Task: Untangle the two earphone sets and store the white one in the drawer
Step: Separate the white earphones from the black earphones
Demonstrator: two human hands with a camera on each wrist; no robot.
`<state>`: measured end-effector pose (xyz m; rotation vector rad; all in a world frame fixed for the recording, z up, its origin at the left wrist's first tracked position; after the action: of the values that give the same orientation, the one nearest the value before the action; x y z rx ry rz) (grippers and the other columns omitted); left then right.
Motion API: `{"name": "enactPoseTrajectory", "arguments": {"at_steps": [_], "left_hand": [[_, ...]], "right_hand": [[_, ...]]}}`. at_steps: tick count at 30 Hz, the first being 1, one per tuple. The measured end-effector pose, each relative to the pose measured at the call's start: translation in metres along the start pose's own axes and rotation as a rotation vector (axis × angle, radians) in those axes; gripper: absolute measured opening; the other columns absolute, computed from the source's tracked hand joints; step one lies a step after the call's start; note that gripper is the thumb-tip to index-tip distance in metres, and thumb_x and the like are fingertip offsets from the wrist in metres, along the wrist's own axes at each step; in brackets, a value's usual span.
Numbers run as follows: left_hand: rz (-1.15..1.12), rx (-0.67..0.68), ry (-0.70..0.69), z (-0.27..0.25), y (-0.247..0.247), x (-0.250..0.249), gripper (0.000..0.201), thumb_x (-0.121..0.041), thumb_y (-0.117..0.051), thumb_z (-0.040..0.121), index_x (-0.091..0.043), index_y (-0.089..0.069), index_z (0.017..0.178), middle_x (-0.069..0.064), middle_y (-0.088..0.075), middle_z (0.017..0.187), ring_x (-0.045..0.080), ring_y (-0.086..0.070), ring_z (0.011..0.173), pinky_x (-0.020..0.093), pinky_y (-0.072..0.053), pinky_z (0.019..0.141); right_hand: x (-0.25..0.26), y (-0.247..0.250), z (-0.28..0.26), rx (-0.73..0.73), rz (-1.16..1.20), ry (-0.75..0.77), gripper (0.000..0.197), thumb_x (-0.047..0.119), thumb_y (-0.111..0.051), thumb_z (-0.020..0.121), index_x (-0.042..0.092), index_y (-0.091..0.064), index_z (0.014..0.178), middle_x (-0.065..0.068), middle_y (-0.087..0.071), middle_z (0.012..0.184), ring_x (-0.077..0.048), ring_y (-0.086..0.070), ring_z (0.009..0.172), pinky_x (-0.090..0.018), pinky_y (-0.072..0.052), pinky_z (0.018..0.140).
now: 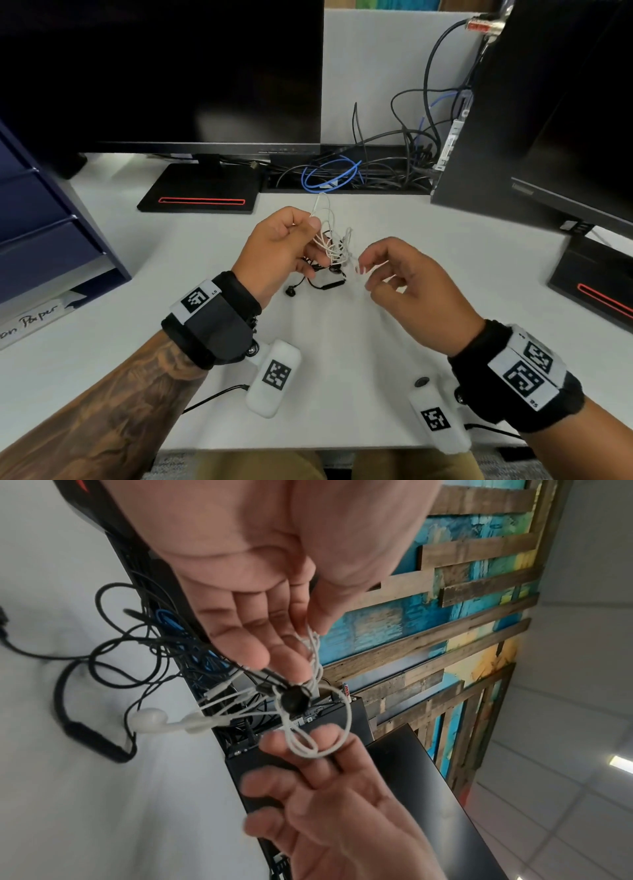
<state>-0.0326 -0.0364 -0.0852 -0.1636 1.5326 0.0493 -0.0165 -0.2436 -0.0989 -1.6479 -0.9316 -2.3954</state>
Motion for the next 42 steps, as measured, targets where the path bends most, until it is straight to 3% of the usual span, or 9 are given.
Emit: {"name": "enactPoseTrajectory", "arguments": {"at_steps": [6, 8, 12, 15, 20, 29, 33, 37, 42], "left_hand": [[-0.205, 0.003, 0.069, -0.003, -0.005, 0.006, 0.010, -0.016, -0.051, 0.101, -0.008, -0.053, 0.094, 0.013, -0.067, 0.087, 0.024, -0.070, 0.068, 0.036, -0.054, 0.059], [-0.290, 0.039, 0.128, -0.004, -0.008, 0.012, 0.009, -0.016, -0.051, 0.100, -0.008, -0.052, 0.096, 0.018, -0.066, 0.093, 0.026, -0.072, 0.073, 0.036, -0.055, 0.060], [-0.298, 0.057, 0.204, -0.007, -0.012, 0.023, 0.008, -0.015, -0.053, 0.098, -0.012, -0.054, 0.092, 0.014, -0.070, 0.090, 0.019, -0.070, 0.070, 0.025, -0.044, 0.047], [-0.136, 0.000, 0.171, -0.007, -0.008, 0.029, 0.011, -0.018, -0.061, 0.096, -0.016, -0.059, 0.085, 0.006, -0.065, 0.083, 0.015, -0.060, 0.071, 0.024, -0.038, 0.048], [0.038, -0.123, 0.094, -0.004, 0.001, 0.041, 0.023, -0.023, -0.072, 0.089, -0.018, -0.050, 0.089, -0.002, -0.051, 0.078, 0.011, -0.047, 0.061, 0.026, -0.037, 0.050], [0.177, 0.228, 0.082, -0.011, -0.015, 0.052, 0.039, -0.044, -0.078, 0.076, -0.024, -0.068, 0.107, -0.003, -0.066, 0.094, 0.014, -0.063, 0.075, 0.025, -0.048, 0.057], [0.166, 0.164, 0.113, -0.007, -0.015, 0.056, 0.010, -0.025, -0.067, 0.092, -0.017, -0.070, 0.098, -0.004, -0.066, 0.076, 0.009, -0.062, 0.066, 0.027, -0.048, 0.054], [0.124, 0.082, 0.170, -0.002, -0.010, 0.059, 0.016, -0.026, -0.066, 0.093, -0.010, -0.068, 0.096, -0.001, -0.066, 0.071, 0.011, -0.063, 0.063, 0.028, -0.049, 0.052], [0.113, -0.039, 0.194, 0.001, -0.003, 0.062, 0.023, -0.033, -0.065, 0.093, -0.011, -0.063, 0.088, 0.003, -0.061, 0.069, 0.014, -0.056, 0.055, 0.026, -0.045, 0.045]], "right_hand": [[-0.012, -0.012, 0.009, -0.026, 0.039, -0.236, 0.022, 0.036, -0.075, 0.088, 0.019, -0.062, 0.081, -0.008, -0.067, 0.082, -0.018, -0.061, 0.074, -0.038, -0.049, 0.071], [-0.011, -0.024, 0.009, 0.013, 0.259, -0.234, 0.005, 0.026, -0.074, 0.091, 0.025, -0.070, 0.092, 0.001, -0.072, 0.089, -0.011, -0.065, 0.082, -0.030, -0.050, 0.073], [-0.011, -0.037, 0.006, -0.028, 0.415, -0.216, 0.019, 0.010, -0.070, 0.093, 0.022, -0.069, 0.108, 0.004, -0.076, 0.105, -0.007, -0.068, 0.098, -0.023, -0.053, 0.080], [-0.014, -0.037, 0.003, -0.075, 0.403, -0.265, 0.005, 0.011, -0.069, 0.094, 0.016, -0.070, 0.094, -0.006, -0.074, 0.087, -0.016, -0.069, 0.085, -0.038, -0.054, 0.084], [-0.025, -0.037, -0.004, -0.097, 0.500, -0.349, 0.017, 0.021, -0.073, 0.090, 0.030, -0.070, 0.075, 0.001, -0.069, 0.080, -0.015, -0.068, 0.081, -0.036, -0.053, 0.077], [-0.036, -0.039, -0.006, 0.051, 0.560, -0.396, 0.011, 0.016, -0.076, 0.087, 0.013, -0.073, 0.097, -0.008, -0.068, 0.080, -0.018, -0.064, 0.072, -0.032, -0.052, 0.071], [-0.039, -0.037, 0.001, 0.102, 0.519, -0.447, 0.013, 0.014, -0.073, 0.091, 0.003, -0.075, 0.096, -0.012, -0.068, 0.080, -0.017, -0.063, 0.073, -0.031, -0.054, 0.070], [-0.040, -0.034, 0.011, 0.103, 0.514, -0.500, 0.021, 0.017, -0.069, 0.094, 0.001, -0.075, 0.105, -0.020, -0.073, 0.096, -0.013, -0.063, 0.074, -0.028, -0.056, 0.064], [-0.041, -0.032, 0.013, 0.038, 0.533, -0.535, 0.013, 0.016, -0.069, 0.094, 0.006, -0.077, 0.097, -0.007, -0.069, 0.079, -0.015, -0.065, 0.074, -0.029, -0.057, 0.061]]}}
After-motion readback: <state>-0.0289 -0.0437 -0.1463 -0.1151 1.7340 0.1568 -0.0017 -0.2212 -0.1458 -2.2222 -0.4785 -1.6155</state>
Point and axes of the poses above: each hand's wrist, its own z-axis towards the middle knuckle, its own y-axis out of the back of the hand, x = y × z, the point moved 2 cm from there along z, towards the middle knuckle
